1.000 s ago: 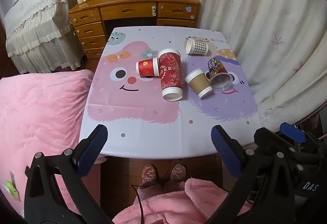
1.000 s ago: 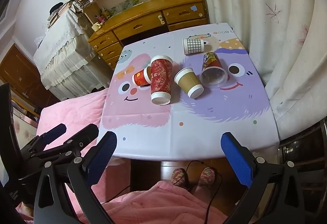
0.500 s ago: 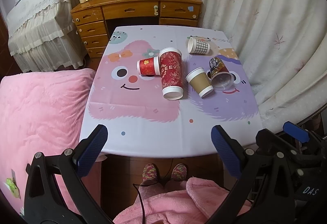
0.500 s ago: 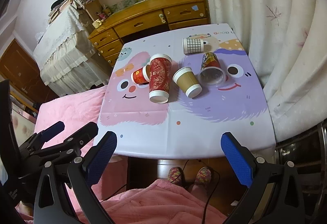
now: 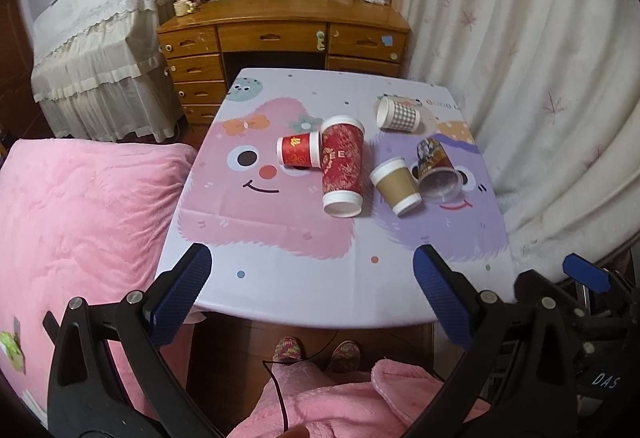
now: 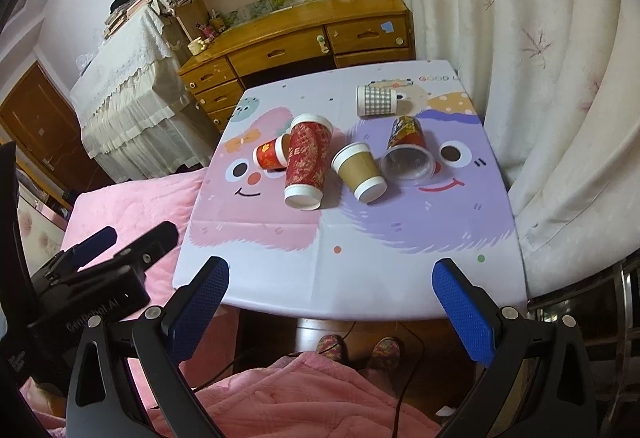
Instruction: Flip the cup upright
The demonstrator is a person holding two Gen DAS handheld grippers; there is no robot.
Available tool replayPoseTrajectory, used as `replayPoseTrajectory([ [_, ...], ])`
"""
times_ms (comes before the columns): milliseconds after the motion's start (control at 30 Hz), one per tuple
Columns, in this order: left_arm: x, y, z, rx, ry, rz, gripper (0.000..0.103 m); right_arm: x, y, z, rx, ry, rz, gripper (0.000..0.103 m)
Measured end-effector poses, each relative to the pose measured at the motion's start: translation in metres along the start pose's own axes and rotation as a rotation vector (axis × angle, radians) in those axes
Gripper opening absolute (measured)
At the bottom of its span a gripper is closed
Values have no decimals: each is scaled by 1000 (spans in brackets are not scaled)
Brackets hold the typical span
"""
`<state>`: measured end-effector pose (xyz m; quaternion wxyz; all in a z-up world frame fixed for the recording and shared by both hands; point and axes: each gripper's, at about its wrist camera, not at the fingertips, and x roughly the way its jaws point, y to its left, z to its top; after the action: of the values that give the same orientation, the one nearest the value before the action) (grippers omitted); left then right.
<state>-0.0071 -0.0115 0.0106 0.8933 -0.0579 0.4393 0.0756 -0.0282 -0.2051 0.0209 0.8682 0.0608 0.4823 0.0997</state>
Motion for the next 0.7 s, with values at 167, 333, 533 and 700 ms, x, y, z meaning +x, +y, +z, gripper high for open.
replayPoseTrajectory([
  [167, 0, -6, 1, -7, -18, 19, 100, -3, -14, 5, -2, -22, 14, 103],
  [333, 3, -13, -1, 14, -9, 21, 100, 1, -16, 6, -4, -18, 31, 103],
  [533, 9, -13, 1, 5, 5, 43, 100, 9, -24, 13, 40, -9, 69, 103],
  [700, 39, 6, 5, -19, 99, 44, 100, 27, -28, 22, 91, 21, 40, 103],
])
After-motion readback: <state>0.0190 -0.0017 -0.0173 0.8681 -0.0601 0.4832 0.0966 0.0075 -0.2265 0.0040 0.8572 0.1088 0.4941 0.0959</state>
